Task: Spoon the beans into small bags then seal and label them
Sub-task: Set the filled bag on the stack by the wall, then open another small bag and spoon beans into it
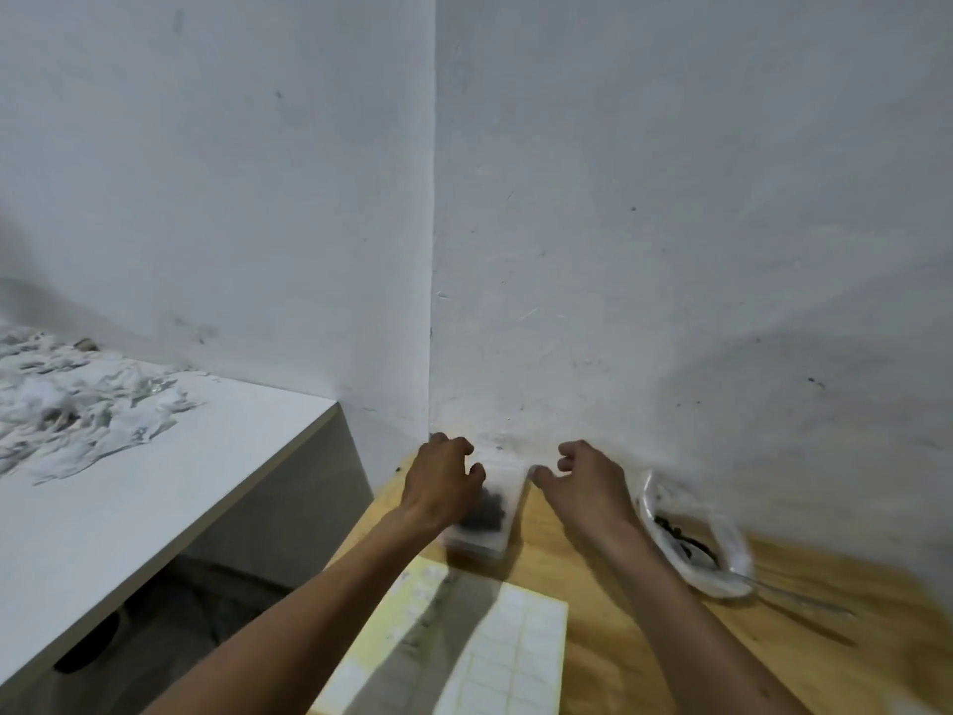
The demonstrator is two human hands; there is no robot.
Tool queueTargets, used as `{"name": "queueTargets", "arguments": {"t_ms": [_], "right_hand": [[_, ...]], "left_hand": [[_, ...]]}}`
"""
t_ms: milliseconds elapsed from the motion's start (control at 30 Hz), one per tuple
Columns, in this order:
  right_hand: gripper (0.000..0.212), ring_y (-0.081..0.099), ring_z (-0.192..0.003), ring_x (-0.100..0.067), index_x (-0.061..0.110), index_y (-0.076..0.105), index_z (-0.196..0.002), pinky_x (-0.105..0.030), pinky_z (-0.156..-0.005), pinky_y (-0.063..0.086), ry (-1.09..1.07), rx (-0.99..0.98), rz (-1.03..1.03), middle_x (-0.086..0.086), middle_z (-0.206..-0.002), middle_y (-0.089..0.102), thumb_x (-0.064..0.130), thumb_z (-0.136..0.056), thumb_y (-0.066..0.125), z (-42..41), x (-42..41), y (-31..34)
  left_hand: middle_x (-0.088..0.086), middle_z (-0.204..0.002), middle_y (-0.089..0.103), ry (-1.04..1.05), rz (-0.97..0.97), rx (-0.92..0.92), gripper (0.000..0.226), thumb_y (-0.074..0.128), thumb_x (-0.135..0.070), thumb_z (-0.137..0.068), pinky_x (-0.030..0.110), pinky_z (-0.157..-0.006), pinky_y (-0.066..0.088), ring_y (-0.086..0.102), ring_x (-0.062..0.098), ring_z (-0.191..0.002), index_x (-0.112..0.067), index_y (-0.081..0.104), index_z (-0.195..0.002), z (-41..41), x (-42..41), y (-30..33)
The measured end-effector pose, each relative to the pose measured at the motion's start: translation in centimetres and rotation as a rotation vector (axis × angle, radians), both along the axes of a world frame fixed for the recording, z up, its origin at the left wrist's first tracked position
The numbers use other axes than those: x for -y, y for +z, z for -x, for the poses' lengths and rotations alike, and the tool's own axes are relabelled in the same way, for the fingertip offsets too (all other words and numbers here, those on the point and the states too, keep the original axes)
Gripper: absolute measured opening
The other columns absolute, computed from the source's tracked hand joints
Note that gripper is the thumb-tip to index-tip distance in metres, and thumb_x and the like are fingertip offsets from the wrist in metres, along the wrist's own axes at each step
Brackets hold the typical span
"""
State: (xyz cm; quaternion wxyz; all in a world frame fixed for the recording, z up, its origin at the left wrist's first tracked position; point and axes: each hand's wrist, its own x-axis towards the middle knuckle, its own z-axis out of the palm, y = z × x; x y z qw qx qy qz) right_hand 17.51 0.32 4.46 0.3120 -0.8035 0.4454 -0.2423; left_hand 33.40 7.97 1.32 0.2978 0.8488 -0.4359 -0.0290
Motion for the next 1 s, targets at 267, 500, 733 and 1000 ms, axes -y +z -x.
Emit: {"name": "queueTargets", "arguments": {"t_ms": [267, 500, 733, 1000], "right_hand": [[0.044, 0.062, -0.117, -0.025, 0.010, 0.066, -0.128, -0.027, -0.091, 0.043, -0.177, 0.054, 0.113, -0.007, -0.126, 0.069, 0.033, -0.091, 0.069, 14.2, 1.7, 7.0], [0.036, 0.069, -0.095, -0.035, -0.009, 0.073, -0.096, -0.041, -0.083, 0.056, -0.352, -0.150, 0.064, -0.027, -0.106, 0.071, 0.026, -0.087, 0.072, 27.1, 2.7, 4.8], [0.048, 0.044, -0.052, -0.020, 0.013, 0.042, -0.060, -0.028, -0.049, 0.031, -0.396, -0.582, -0.198, -0.004, -0.060, 0.043, 0.037, -0.092, 0.068, 34.0, 2.0, -2.2], [0.048, 0.067, -0.103, -0.032, 0.002, 0.063, -0.117, -0.034, -0.079, 0.058, -0.534, -0.408, -0.271, -0.018, -0.118, 0.066, 0.027, -0.081, 0.082, 35.7, 1.1, -4.7]], "left_hand": [[0.010, -0.116, 0.072, -0.339, 0.168, -0.036, 0.028, 0.059, -0.020, -0.097, 0.031, -0.089, 0.051, 0.067, 0.025, -0.103, -0.008, 0.072, -0.118, 12.5, 2.2, 4.4], [0.013, -0.102, 0.076, -0.636, 0.023, -0.111, 0.023, 0.059, -0.014, -0.095, 0.032, -0.083, 0.052, 0.069, 0.025, -0.090, -0.002, 0.076, -0.106, 23.6, 3.5, 2.6], [0.015, -0.140, 0.055, -0.792, -0.335, 0.152, 0.058, 0.067, -0.043, -0.091, 0.042, -0.100, 0.049, 0.053, 0.031, -0.127, -0.007, 0.058, -0.136, 30.9, 5.9, -3.1], [0.009, -0.113, 0.068, -0.735, -0.347, -0.096, 0.050, 0.086, -0.045, -0.072, 0.034, -0.078, 0.050, 0.063, 0.029, -0.105, -0.009, 0.070, -0.102, 33.0, 6.4, -4.3]]}}
